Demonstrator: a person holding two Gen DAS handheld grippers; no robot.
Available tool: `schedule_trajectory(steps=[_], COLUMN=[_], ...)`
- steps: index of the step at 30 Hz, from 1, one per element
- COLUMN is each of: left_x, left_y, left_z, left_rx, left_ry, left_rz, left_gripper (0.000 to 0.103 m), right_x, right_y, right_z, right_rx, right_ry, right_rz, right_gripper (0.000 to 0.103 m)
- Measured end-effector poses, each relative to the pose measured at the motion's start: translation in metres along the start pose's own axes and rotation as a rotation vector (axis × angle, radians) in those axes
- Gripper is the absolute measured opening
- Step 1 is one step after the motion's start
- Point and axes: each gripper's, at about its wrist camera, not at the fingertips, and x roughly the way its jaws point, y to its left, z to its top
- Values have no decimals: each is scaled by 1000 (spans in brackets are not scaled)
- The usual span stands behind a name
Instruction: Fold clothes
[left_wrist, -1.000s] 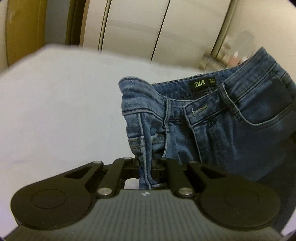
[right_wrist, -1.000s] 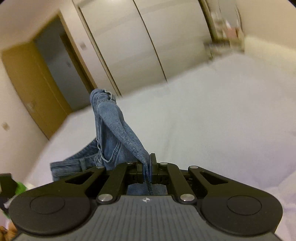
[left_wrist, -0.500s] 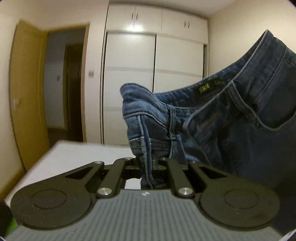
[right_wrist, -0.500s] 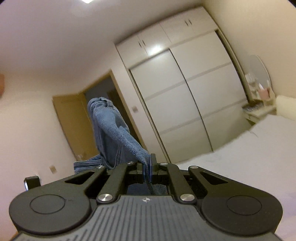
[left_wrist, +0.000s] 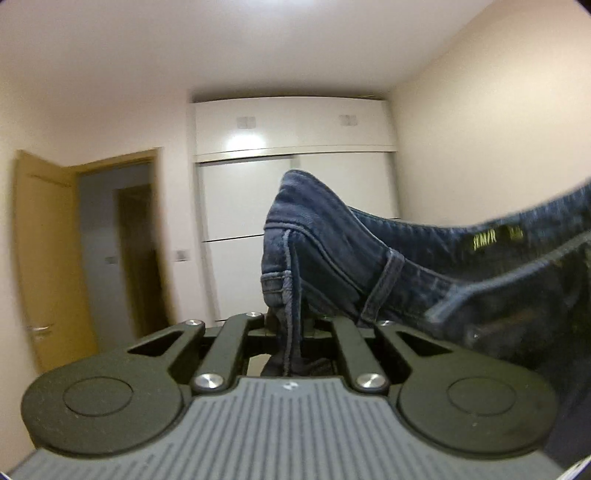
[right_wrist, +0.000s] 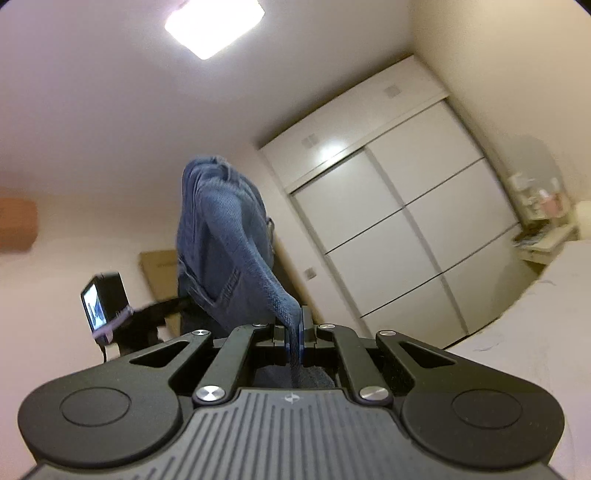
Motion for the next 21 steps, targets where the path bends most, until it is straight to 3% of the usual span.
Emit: schedule_trajectory(steps=[2,4,7,9,11,13,17,21], left_x=[15,46,95,126,144,149,128,89], left_y=[-39,-94,-178,-229,-272,-299,-305,-269], left_z=[-5,-29,-97,-150,-210,-264,-347,-417], left_rx=[13,29,20,22,44,45,-87,-262], left_ry=[34,110,321,479,629,756,940,1084], left_rz=[-86,-189,-360,-446,-446,-421,-363,-210], left_gripper=[5,7,20,42,44,44,44,45], right_x=[-18,-39,-67,-81,-93,-108,-141,-171], right_y=[-18,-41,-100,-152,-208,-258,-334,-384], right_z=[1,-4,-15,-29,-48,-65,-78,-94], right_rx=[34,73,146,201,239,273,376,421], right_ry=[-21,-25,14,122,246,362,489,597], right_rz=[-82,-182,-397,-574,-774,-904,-949,-923], right_gripper=[5,5,5,10,35,40,45,47])
